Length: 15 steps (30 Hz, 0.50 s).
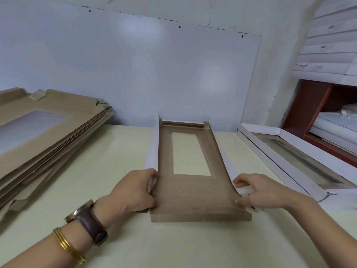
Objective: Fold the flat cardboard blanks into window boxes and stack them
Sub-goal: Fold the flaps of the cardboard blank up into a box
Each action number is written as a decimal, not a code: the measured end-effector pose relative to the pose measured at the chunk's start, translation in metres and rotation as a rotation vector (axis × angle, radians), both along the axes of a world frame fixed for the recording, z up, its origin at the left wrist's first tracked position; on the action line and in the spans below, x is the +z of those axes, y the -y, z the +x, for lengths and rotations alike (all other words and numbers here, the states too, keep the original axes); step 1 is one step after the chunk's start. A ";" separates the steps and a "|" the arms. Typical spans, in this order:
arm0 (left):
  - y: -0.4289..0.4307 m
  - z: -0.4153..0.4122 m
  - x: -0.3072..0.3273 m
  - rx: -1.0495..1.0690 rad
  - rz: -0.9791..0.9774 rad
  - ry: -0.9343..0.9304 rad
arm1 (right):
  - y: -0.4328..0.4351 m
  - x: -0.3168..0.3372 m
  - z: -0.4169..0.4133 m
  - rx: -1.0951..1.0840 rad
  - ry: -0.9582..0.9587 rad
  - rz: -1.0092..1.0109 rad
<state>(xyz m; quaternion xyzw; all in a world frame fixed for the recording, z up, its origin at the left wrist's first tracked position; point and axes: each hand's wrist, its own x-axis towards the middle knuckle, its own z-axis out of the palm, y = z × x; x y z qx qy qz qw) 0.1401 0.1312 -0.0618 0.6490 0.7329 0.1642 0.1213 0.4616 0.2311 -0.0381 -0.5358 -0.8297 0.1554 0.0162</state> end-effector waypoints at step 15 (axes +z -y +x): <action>-0.005 -0.005 -0.012 -0.033 -0.092 0.055 | -0.004 -0.002 0.020 -0.052 -0.231 -0.246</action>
